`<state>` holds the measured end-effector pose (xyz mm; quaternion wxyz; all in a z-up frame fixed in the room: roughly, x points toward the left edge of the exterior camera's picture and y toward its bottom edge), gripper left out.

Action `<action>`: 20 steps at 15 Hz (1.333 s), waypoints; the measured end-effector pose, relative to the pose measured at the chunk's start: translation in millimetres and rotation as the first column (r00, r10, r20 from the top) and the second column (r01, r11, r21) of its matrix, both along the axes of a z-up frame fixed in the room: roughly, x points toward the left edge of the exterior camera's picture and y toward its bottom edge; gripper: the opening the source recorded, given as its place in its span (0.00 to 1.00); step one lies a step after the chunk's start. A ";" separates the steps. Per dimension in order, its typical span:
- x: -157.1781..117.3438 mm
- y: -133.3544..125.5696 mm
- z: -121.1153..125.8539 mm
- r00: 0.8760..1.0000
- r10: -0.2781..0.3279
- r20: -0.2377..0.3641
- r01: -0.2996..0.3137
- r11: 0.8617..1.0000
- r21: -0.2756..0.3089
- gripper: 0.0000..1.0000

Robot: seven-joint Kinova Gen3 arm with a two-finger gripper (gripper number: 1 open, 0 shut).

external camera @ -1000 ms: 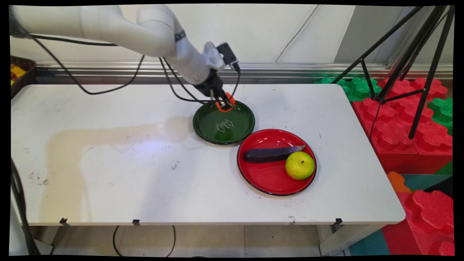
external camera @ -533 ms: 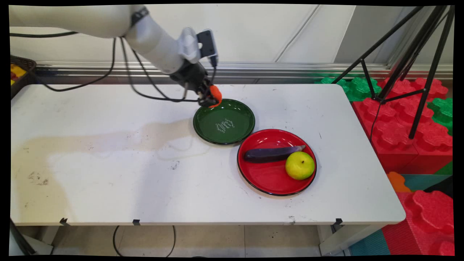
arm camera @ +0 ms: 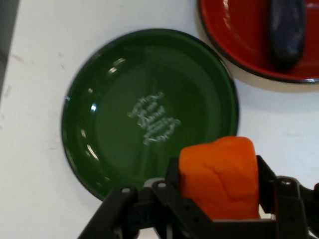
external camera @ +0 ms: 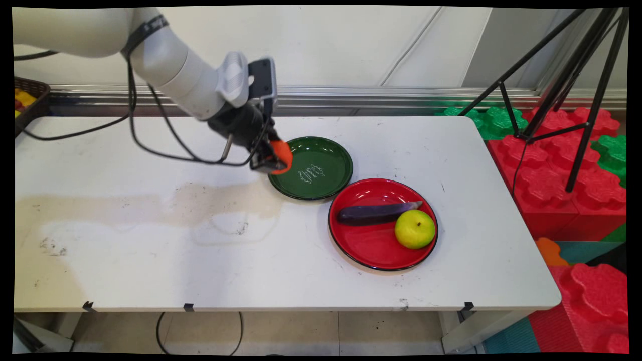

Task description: Place the picked object on the table

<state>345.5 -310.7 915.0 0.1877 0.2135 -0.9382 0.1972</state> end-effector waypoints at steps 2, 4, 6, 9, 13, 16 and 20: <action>-2.5 15.3 -6.0 1.000 -0.002 0.004 0.001 1.000 0.027 0.00; -5.2 27.2 -13.8 1.000 0.000 0.009 0.000 0.999 0.052 0.00; -7.3 33.0 -20.1 1.000 0.002 0.014 -0.003 0.998 0.068 0.00; -9.9 41.4 -36.2 0.999 0.013 0.029 -0.015 0.995 0.098 0.00; -11.7 46.7 -56.3 0.999 0.021 0.047 -0.027 0.991 0.130 0.00; -12.7 48.5 -71.3 0.998 0.021 0.060 -0.030 0.988 0.149 0.00; -14.1 48.9 -85.0 0.997 0.018 0.069 -0.029 0.986 0.164 0.00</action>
